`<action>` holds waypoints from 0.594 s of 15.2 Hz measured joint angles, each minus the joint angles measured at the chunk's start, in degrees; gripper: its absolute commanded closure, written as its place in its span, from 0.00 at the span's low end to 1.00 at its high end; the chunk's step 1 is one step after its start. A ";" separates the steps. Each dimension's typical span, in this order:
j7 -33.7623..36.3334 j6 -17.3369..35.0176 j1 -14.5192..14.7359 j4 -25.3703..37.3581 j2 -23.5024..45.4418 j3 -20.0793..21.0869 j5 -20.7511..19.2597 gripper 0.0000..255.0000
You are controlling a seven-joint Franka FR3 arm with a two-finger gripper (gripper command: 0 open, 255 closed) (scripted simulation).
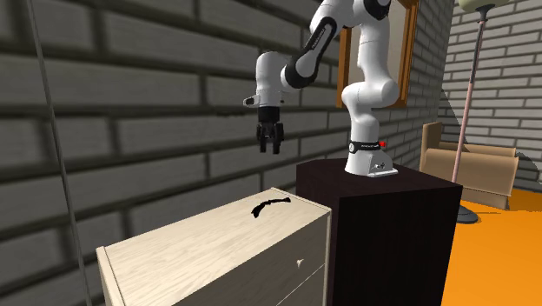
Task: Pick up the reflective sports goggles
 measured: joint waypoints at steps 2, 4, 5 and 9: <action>-2.61 3.10 0.46 1.16 4.53 0.37 1.70 0.00; -5.29 6.21 0.72 2.75 9.48 1.08 3.57 0.00; -6.32 7.47 0.86 4.15 12.22 1.58 4.33 0.00; -10.23 12.14 0.75 9.03 22.11 3.84 6.61 0.00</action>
